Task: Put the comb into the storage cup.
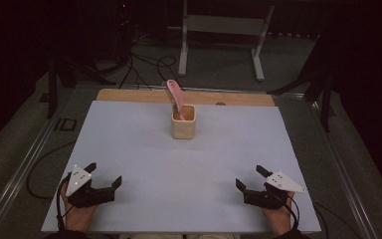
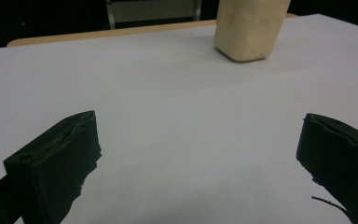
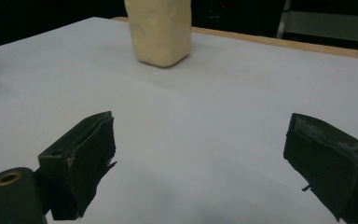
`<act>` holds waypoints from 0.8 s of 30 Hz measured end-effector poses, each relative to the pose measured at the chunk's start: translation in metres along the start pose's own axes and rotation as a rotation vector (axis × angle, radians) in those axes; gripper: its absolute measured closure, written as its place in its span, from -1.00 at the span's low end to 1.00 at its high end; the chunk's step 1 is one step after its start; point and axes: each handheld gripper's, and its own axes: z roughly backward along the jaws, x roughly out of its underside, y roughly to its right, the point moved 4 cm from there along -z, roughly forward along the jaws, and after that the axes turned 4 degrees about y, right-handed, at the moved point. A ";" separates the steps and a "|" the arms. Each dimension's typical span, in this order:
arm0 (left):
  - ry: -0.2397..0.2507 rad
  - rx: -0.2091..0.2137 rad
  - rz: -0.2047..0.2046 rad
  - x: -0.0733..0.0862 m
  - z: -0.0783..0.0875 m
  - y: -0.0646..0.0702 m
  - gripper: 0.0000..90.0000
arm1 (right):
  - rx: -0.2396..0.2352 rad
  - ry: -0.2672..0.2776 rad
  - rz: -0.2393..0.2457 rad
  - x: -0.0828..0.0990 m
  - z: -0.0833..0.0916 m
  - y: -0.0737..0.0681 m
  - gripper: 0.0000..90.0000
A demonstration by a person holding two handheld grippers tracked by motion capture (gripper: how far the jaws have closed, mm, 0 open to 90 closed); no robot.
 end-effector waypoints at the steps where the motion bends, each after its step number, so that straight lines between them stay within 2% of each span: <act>1: 0.002 -0.002 0.000 0.000 0.001 0.000 -1.00 | -0.002 0.001 -0.002 0.000 0.000 0.001 -0.81; 10: 0.019 -0.018 0.006 -0.001 0.007 -0.003 -1.00 | -0.014 -0.003 0.000 -0.001 -0.004 0.000 -0.81; 15: 0.019 -0.028 0.013 -0.002 0.004 -0.004 -1.00 | -0.015 -0.008 0.003 0.001 -0.005 0.000 -0.81; 24: 0.004 -0.023 -0.007 0.000 -0.001 -0.001 -1.00 | -0.005 -0.015 -0.010 0.002 -0.002 0.004 -0.81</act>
